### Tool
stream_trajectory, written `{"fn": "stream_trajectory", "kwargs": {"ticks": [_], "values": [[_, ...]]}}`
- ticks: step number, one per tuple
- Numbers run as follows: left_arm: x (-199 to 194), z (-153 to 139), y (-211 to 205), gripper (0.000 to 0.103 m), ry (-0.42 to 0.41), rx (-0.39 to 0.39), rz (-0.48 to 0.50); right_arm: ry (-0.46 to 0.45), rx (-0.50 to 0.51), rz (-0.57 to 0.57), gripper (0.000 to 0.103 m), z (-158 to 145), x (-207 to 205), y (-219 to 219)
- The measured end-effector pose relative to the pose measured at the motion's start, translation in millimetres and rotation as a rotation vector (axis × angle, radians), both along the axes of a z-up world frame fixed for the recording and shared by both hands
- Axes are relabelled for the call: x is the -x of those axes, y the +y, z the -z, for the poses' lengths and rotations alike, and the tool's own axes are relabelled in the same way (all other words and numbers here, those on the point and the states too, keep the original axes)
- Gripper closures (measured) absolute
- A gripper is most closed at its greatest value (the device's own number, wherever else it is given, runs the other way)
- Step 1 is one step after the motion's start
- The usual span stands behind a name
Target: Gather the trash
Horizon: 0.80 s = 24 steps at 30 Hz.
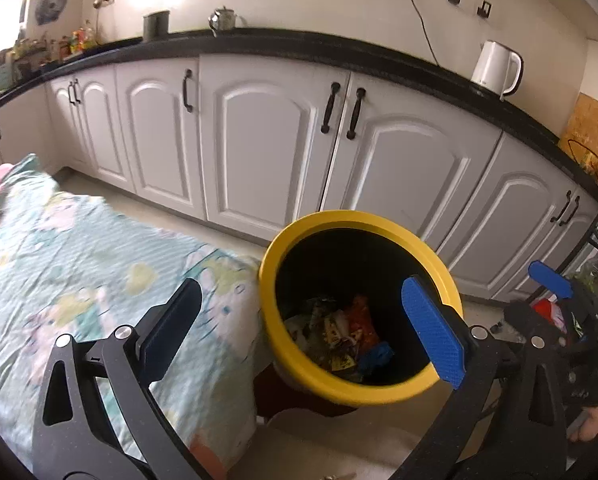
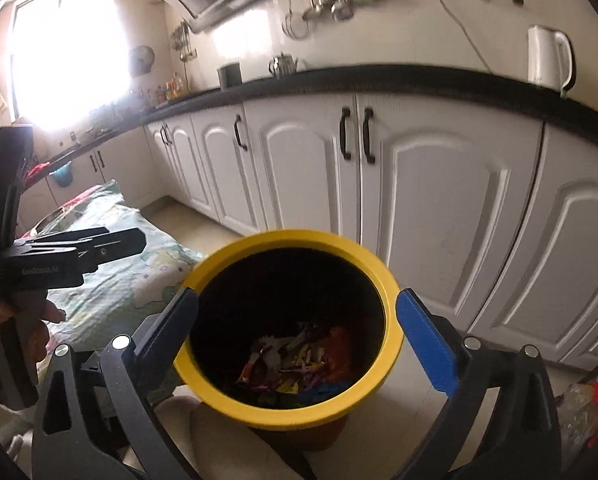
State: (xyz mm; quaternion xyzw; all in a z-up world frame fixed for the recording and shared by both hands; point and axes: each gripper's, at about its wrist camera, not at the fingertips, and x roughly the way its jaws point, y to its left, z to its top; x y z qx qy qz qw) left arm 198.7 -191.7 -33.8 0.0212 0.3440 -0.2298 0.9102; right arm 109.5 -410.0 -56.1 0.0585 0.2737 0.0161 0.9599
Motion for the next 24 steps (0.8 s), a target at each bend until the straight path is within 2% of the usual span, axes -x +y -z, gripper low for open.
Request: {"fn": "stream_trajectory", "kwargs": {"ticks": [14, 19, 24], "values": [[74.5, -14.9, 79.0, 0.011, -0.123, 0.036, -0.116, -0.173, 0.049, -0.013, 0.006, -21.2, 57.2, 59.9], [99.3, -14.6, 95.3, 0.011, -0.193, 0.022, -0.159, -0.260, 0.054, -0.017, 0.006, -23.3, 76.6, 78.7], [117.6, -9.8, 105.9, 0.011, -0.221, 0.041, -0.186, -0.334, 0.070, -0.006, 0.006, -18.0, 93.9, 93.9]]}}
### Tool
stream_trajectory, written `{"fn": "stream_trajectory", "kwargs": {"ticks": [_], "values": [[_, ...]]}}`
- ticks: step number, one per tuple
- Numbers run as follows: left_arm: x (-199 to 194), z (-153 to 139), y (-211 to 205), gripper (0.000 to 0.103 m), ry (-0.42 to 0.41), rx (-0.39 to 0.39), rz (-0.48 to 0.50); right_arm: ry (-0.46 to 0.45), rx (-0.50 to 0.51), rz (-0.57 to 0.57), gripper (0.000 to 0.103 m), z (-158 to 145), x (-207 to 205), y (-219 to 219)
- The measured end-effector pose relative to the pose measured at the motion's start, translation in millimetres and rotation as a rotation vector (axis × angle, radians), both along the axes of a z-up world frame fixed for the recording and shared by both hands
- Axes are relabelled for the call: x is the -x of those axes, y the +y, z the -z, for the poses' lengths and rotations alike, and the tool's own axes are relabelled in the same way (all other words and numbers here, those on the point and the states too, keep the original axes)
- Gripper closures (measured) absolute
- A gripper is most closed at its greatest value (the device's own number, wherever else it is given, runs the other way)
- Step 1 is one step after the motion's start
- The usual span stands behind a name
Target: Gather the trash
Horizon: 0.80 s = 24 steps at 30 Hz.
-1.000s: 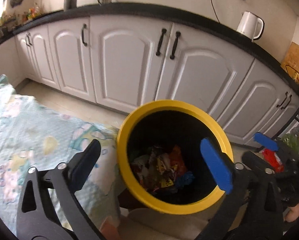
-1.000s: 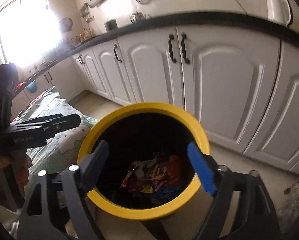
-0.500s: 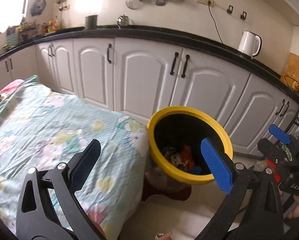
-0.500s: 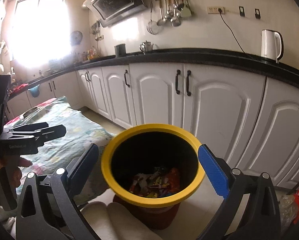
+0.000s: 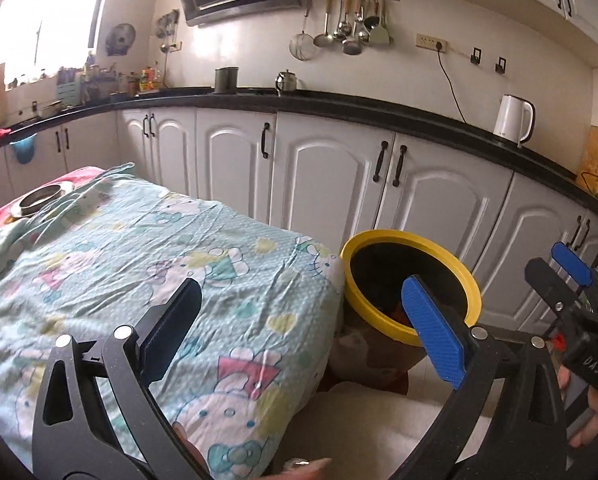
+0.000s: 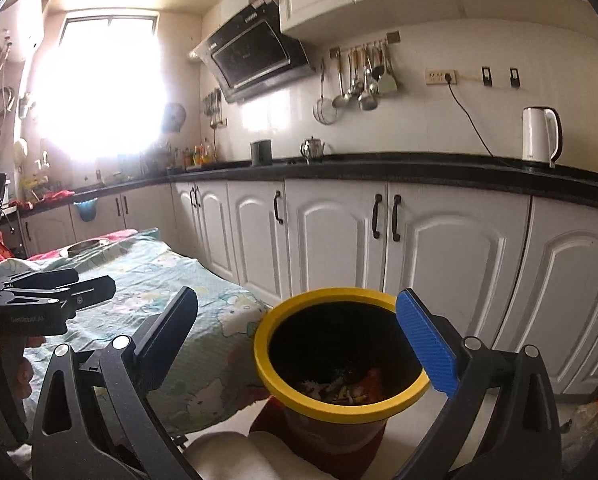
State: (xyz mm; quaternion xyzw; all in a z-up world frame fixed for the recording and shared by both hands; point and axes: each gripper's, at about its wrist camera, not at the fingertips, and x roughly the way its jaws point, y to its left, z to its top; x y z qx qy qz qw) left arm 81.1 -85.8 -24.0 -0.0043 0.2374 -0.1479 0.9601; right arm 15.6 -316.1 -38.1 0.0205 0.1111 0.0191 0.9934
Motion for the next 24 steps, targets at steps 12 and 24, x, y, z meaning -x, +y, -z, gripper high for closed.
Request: {"fn": "stream_trajectory", "kwargs": {"ticks": [12, 24], "values": [[10.4, 1.8, 9.4, 0.011, -0.027, 0.023, -0.048, -0.014, 0.038, 0.026, 0.006, 12.0, 3.0, 11.6], [10.9, 3.6, 12.4, 0.011, -0.031, 0.028, -0.051, -0.010, 0.033, 0.023, 0.006, 16.0, 3.0, 10.4]]}}
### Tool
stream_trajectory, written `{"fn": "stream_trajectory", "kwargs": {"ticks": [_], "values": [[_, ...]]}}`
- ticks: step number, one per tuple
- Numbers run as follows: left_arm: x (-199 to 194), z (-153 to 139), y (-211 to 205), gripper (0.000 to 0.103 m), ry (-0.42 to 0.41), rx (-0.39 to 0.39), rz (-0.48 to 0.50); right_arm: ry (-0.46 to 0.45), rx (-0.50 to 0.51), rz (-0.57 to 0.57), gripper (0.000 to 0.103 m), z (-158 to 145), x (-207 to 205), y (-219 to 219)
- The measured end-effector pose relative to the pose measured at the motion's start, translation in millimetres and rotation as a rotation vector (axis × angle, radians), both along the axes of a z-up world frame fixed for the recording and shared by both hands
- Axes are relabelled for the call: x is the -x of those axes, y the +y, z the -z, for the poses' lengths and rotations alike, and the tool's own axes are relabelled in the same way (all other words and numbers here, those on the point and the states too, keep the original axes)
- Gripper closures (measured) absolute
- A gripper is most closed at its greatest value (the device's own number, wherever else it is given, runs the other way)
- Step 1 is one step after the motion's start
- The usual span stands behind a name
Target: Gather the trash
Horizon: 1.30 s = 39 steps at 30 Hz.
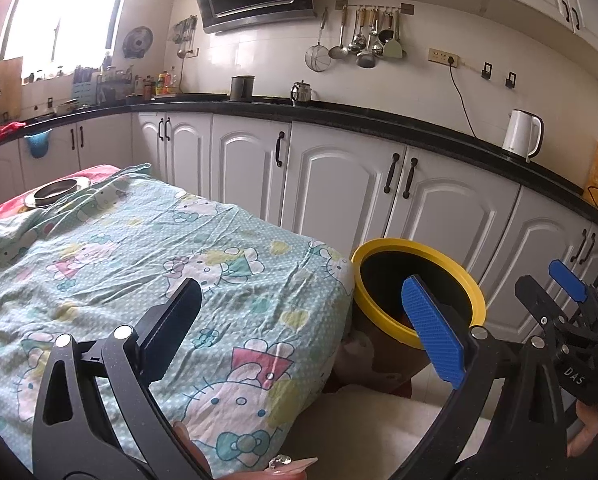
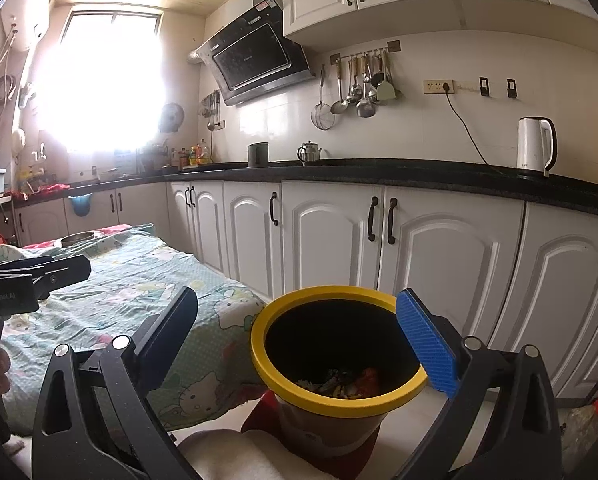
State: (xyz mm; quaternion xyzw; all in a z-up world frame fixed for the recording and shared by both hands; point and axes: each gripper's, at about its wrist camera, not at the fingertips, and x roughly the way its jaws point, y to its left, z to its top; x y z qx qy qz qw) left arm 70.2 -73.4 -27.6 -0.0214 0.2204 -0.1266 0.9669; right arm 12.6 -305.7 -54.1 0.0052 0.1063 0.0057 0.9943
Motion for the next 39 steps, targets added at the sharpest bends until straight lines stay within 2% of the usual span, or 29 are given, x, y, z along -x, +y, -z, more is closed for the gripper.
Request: {"fn": "stream_trajectory", "kwargs": {"ticks": [39], "values": [[-0.7, 0.7, 2.0, 0.011, 0.007, 0.000, -0.005, 0.012, -0.005, -0.003, 0.006, 3.8, -0.2, 2.2]]}}
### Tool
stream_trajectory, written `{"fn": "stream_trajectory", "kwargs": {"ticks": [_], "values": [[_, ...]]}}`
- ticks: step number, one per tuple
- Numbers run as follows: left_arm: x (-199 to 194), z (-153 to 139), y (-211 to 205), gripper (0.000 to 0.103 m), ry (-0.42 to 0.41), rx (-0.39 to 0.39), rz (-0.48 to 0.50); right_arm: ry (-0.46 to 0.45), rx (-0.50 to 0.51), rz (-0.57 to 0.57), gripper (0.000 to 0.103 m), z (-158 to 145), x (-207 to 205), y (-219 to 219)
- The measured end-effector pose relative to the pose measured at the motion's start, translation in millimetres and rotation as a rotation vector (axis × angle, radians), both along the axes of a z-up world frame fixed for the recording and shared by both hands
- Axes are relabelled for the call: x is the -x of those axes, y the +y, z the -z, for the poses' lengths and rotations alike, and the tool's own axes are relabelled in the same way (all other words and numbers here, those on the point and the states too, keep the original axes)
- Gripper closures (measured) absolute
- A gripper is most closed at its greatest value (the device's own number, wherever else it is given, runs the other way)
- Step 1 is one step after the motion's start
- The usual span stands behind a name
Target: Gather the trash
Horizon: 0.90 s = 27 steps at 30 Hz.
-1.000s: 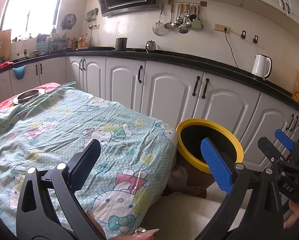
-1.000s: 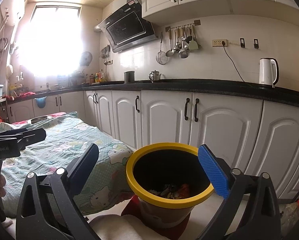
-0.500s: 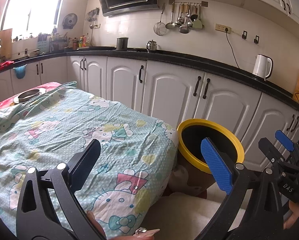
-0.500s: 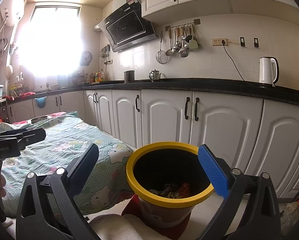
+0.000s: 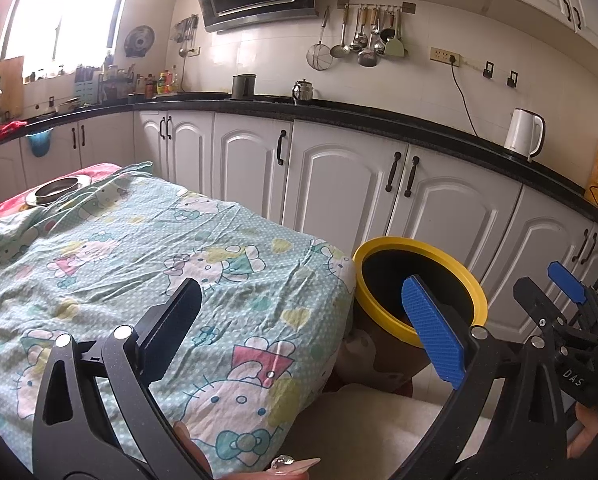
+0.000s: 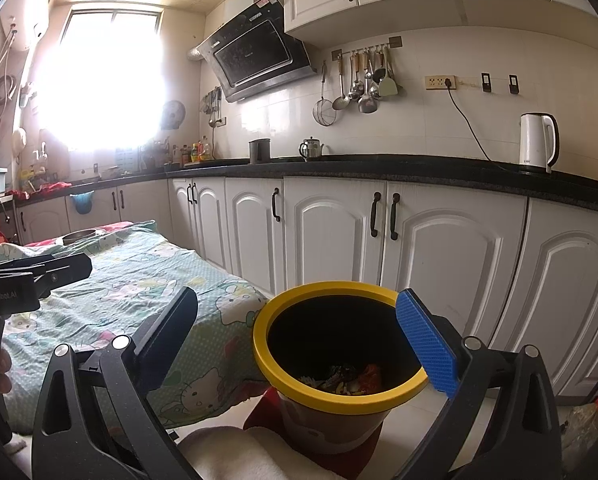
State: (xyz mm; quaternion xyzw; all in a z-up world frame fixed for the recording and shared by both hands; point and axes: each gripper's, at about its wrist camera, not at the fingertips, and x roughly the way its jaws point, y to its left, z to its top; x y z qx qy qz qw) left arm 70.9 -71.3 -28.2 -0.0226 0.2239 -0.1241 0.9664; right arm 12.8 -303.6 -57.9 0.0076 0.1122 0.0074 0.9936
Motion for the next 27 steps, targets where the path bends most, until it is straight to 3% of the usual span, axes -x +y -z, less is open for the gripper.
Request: {"fn": "stream_trajectory", "kwargs": {"ticks": [14, 19, 23, 27], "values": [[-4.1, 3.4, -3.1, 0.011, 0.037, -0.022, -0.002, 0.011, -0.005, -0.002, 0.006, 2.2, -1.0, 1.9], [-12.4, 3.0, 29.6, 0.011, 0.145, 0.044, -0.052, 0.042, 0.007, -0.026, 0.006, -0.5, -11.9, 12.1], [-12.3, 0.5, 116.1, 0.011, 0.229, 0.083, -0.263, 0.071, 0.020, -0.172, 0.006, -20.2, -38.6, 59.5], [9.4, 4.3, 254.7, 0.011, 0.283, 0.041, -0.666, 0.094, 0.046, -0.430, 0.006, -39.8, -64.4, 158.8]]}}
